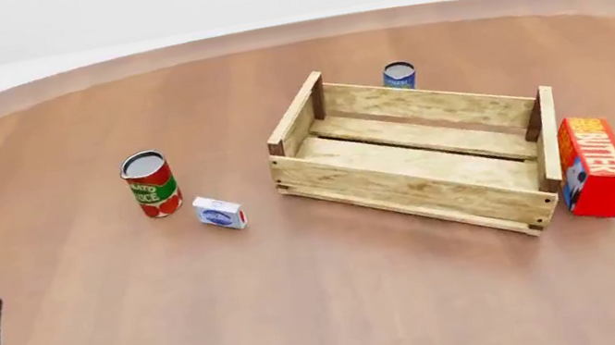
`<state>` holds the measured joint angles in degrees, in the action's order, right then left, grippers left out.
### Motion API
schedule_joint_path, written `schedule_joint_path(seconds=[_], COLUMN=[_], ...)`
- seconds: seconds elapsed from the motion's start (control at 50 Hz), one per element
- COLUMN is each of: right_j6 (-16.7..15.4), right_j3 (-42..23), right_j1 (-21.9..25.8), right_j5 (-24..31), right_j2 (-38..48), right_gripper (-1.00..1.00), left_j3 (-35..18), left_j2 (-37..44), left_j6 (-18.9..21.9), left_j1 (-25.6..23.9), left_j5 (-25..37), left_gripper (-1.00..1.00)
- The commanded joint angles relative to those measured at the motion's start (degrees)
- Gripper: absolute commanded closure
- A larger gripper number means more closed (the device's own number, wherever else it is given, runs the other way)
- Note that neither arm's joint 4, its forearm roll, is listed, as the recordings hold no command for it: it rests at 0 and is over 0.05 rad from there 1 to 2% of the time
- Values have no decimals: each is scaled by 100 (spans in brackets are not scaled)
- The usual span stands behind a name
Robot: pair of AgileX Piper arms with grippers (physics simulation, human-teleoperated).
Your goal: Pick up the butter and put it in the tray.
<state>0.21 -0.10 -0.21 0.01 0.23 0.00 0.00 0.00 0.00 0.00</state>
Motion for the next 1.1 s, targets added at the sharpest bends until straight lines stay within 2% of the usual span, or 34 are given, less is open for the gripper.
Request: schedule_joint_path(seconds=[0.02, 0.28, 0.48, 0.54, 0.64, 0.78, 0.84, 1.1], right_j6=[33, -36, -101, -11, 30, -123, -304, -419], right_j3=[-26, -130, -132, -101, -75, -26, -3, 4], right_j1=[-18, -88, -386, -494, -600, -701, -739, -903], right_j5=[5, 193, -68, -292, -428, -577, -647, -856], right_j2=[27, 40, 467, 852, 1029, 1187, 1288, 1563], right_gripper=[-100, -100, -100, -100, -100, -100, -100, -100], left_j3=[0, 0, 0, 0, 0, 0, 0, 0], left_j2=[0, 0, 0, 0, 0, 0, 0, 0], left_j6=[0, 0, 0, 0, 0, 0, 0, 0], left_j1=[0, 0, 0, 0, 0, 0, 0, 0], left_j5=[0, 0, 0, 0, 0, 0, 0, 0], left_gripper=[-100, -100, -100, -100, -100, -100, -100, -100])
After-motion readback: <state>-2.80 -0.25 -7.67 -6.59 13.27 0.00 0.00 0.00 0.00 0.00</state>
